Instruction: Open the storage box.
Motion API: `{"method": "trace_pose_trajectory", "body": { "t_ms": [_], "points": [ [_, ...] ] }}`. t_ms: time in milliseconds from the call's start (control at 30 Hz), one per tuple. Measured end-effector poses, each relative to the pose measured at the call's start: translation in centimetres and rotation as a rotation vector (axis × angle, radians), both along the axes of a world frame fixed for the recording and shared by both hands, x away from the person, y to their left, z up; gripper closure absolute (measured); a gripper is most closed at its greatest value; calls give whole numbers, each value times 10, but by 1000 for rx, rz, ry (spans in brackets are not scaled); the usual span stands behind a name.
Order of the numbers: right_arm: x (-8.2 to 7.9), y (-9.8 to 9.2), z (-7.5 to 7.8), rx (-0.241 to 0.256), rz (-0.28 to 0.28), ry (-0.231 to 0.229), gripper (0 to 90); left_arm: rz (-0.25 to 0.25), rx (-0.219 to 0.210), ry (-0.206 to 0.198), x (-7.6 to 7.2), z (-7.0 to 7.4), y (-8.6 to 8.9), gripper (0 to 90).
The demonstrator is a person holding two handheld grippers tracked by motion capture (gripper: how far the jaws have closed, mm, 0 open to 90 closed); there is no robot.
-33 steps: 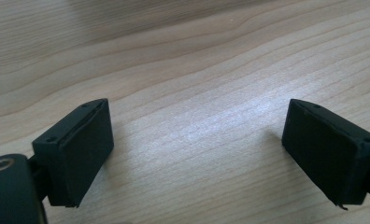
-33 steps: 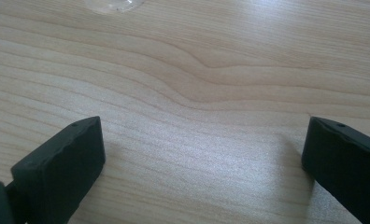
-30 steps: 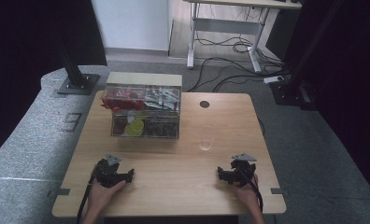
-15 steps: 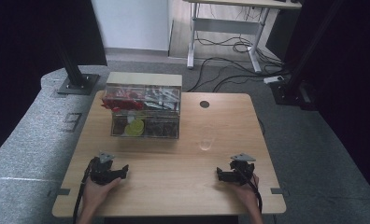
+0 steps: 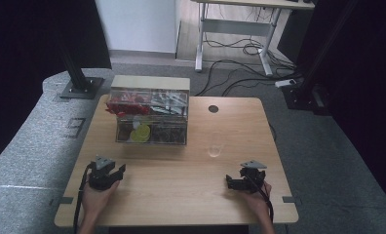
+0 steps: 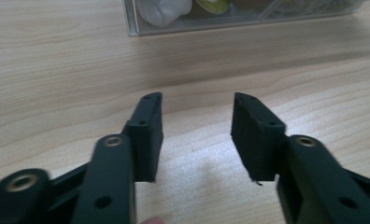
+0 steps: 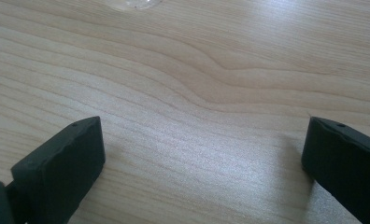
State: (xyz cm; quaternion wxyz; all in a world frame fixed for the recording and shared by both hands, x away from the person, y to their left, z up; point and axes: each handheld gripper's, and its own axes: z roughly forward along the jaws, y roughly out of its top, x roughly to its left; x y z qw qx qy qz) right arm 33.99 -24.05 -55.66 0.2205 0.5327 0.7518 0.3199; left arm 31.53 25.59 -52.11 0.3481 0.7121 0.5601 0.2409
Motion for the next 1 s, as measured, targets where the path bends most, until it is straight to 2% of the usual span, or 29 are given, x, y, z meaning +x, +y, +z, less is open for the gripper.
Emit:
{"method": "trace_pose_trajectory", "body": {
  "t_ms": [233, 367, 433, 867, 1000],
  "points": [
    [0, 0, 0, 0, 0, 0, 0, -18, -48, 56, 11, 4, 1, 794],
    [0, 0, 0, 0, 0, 0, 0, -18, -53, 51, 20, 9, 1, 864],
    [0, 0, 0, 0, 0, 0, 0, -22, -72, 41, 22, 11, 2, 890],
    [1, 1, 0, -1, -10, 1, 0, -59, -75, 27, 42, 27, -2, 900],
    [1, 2, 0, -1, -11, 1, 0, -63, -69, 35, 47, 26, -4, 900]
  ]
}}
